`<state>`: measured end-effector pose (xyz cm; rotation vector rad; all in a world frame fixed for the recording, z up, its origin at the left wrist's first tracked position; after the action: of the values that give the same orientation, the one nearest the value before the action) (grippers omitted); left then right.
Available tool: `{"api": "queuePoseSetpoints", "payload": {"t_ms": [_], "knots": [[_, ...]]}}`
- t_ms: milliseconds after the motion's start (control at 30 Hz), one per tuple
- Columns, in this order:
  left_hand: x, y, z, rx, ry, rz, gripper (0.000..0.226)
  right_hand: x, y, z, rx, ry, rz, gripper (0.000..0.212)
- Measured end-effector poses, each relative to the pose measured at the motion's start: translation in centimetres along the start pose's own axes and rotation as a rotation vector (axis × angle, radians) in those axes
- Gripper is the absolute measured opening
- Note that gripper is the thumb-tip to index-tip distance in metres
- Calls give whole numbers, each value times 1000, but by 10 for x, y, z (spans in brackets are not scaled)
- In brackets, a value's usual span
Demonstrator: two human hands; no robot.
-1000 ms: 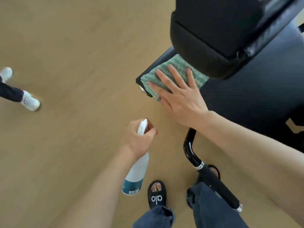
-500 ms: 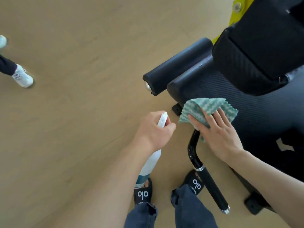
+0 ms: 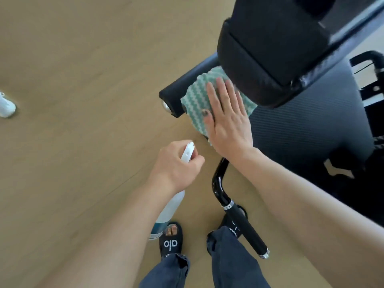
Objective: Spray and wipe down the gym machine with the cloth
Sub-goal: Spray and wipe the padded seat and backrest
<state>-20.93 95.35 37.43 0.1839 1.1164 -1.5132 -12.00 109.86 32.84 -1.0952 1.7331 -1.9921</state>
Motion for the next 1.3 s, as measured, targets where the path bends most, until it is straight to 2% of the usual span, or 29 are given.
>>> {"api": "queuePoseSetpoints", "payload": {"t_ms": [133,233,367,433,500,567,700,800,867,1000,1133,1233,1300], "knots": [[-29,18,0,54,44,-105,19,-60,5,118,97,196,9,55],[-56,39,0,106,99,-209,20,-81,10,151,164,277,-36,51],[-76,68,-5,171,96,-333,26,-84,1,88,23,377,-141,61],[-82,79,-9,160,82,-394,25,-92,-10,42,-73,468,-195,62],[-87,85,-13,133,85,-435,25,-100,-13,23,-167,464,-214,61],[-92,90,-17,117,104,-465,26,-104,-6,38,-218,467,-254,60],[-113,99,-31,134,123,-562,25,-96,25,130,-230,674,-290,59],[-124,105,-50,174,122,-583,24,-90,35,173,-172,630,-275,64],[-122,108,-62,242,111,-573,21,-106,27,161,-171,604,-273,63],[-113,109,-78,370,93,-524,20,-175,-12,59,-233,630,-291,60],[-109,110,-85,446,40,-399,20,-234,-51,-34,-213,651,-281,61],[-107,110,-87,472,59,-409,23,-220,-47,-27,-229,616,-298,59],[-110,108,-84,495,62,-387,25,-183,-33,13,-197,488,-225,59]]}}
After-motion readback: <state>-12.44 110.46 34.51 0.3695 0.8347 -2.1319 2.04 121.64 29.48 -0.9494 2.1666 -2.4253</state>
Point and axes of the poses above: each hand's wrist, its own z-axis away from the middle knuckle, its own y-axis out of the palm, x = y × z, the point moved 2 cm from there along -z, towards the middle knuckle, and after that the axes turned 7 degrees about -z, right-handed, at the moved point
